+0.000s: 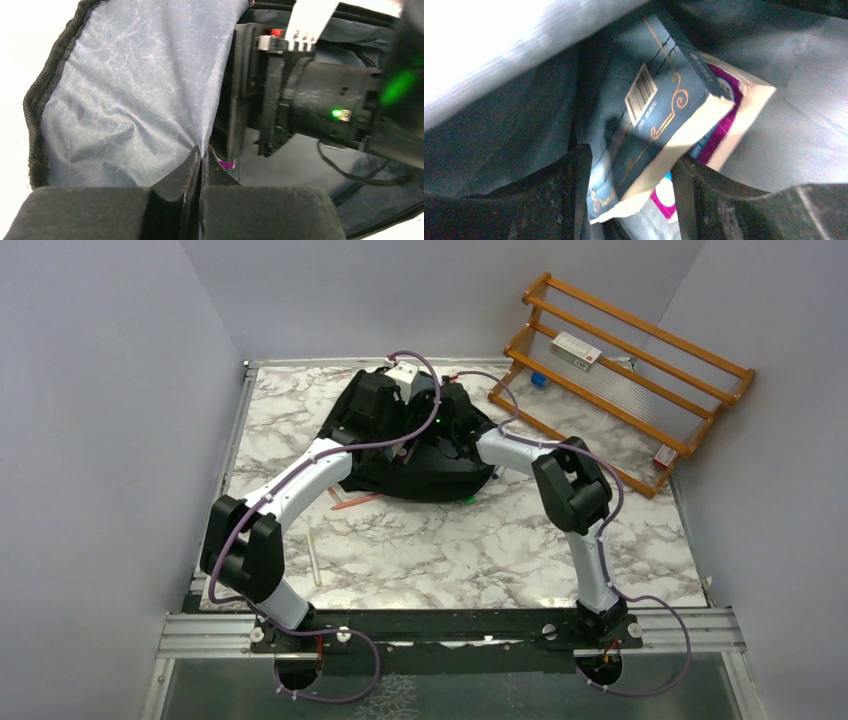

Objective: Pack the student bag
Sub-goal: Place the book in the student bag.

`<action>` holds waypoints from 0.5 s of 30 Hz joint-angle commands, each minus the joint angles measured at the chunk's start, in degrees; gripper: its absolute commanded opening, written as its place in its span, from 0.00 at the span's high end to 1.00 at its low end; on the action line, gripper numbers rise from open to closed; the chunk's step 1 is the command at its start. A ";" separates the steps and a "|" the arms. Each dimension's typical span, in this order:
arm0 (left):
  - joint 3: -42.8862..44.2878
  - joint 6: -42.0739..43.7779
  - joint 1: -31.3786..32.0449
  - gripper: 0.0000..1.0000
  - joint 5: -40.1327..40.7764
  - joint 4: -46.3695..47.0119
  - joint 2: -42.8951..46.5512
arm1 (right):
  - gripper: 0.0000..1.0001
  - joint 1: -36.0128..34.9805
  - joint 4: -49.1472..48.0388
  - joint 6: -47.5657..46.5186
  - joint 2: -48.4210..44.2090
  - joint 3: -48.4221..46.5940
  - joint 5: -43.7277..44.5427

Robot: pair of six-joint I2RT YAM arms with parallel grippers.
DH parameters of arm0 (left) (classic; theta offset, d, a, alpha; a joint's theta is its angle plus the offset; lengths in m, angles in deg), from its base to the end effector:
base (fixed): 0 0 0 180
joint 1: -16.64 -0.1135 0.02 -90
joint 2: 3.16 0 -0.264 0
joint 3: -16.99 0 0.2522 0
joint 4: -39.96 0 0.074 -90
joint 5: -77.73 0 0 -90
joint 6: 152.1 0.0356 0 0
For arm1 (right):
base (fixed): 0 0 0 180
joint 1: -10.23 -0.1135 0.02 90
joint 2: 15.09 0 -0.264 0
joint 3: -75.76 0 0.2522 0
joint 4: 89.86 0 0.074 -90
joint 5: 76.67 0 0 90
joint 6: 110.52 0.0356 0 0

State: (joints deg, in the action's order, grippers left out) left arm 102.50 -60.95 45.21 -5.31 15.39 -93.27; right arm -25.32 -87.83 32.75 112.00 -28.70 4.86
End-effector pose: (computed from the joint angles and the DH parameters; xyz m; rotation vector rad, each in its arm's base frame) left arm 0.3247 -0.1719 0.3040 0.4614 2.0282 -0.1664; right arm 0.4129 0.3015 0.1815 0.2339 2.1739 1.0955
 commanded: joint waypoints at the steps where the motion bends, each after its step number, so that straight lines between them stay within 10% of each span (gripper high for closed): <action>1: 0.87 -0.41 -0.19 1.00 0.62 1.23 1.05 | 0.37 1.26 -0.07 -5.94 -8.21 3.76 4.58; 15: 0.59 -0.13 -0.28 1.00 -0.51 1.61 0.32 | 0.37 3.12 2.99 -16.96 -29.77 21.29 8.08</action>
State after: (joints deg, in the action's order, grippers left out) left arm 102.50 -60.87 45.17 -4.77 15.19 -93.27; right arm -22.07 -86.23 20.69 87.78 -11.52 11.13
